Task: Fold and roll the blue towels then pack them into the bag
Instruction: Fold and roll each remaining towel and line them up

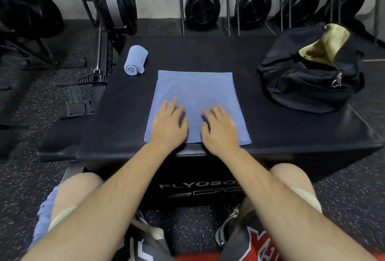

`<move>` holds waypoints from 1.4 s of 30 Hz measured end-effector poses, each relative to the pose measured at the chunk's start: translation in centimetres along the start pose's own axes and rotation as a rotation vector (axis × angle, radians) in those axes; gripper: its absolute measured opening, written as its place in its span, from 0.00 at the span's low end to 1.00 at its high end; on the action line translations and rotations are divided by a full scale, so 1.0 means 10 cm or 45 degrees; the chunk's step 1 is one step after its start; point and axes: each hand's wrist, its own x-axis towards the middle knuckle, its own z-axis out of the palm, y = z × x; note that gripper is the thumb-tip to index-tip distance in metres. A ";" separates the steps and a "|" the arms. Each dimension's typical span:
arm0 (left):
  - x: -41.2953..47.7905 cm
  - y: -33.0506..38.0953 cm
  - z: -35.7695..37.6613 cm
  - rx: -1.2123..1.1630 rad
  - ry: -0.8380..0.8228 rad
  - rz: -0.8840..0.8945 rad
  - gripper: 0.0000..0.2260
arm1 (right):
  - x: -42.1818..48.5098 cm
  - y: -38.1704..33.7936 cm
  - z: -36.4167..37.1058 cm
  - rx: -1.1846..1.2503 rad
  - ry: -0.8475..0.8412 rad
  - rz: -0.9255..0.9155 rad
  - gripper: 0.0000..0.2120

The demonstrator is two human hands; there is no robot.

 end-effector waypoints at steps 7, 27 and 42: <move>-0.01 -0.26 0.03 0.232 0.056 -0.015 0.23 | 0.10 -0.03 0.10 -0.249 -0.102 0.152 0.31; 2.08 -0.82 0.02 0.293 -0.305 0.116 0.26 | 0.63 -0.58 0.59 -0.204 -0.212 -0.057 0.34; 1.11 -1.10 -0.26 0.236 -0.270 0.050 0.26 | -0.14 -1.27 0.74 -0.323 -0.346 -0.283 0.41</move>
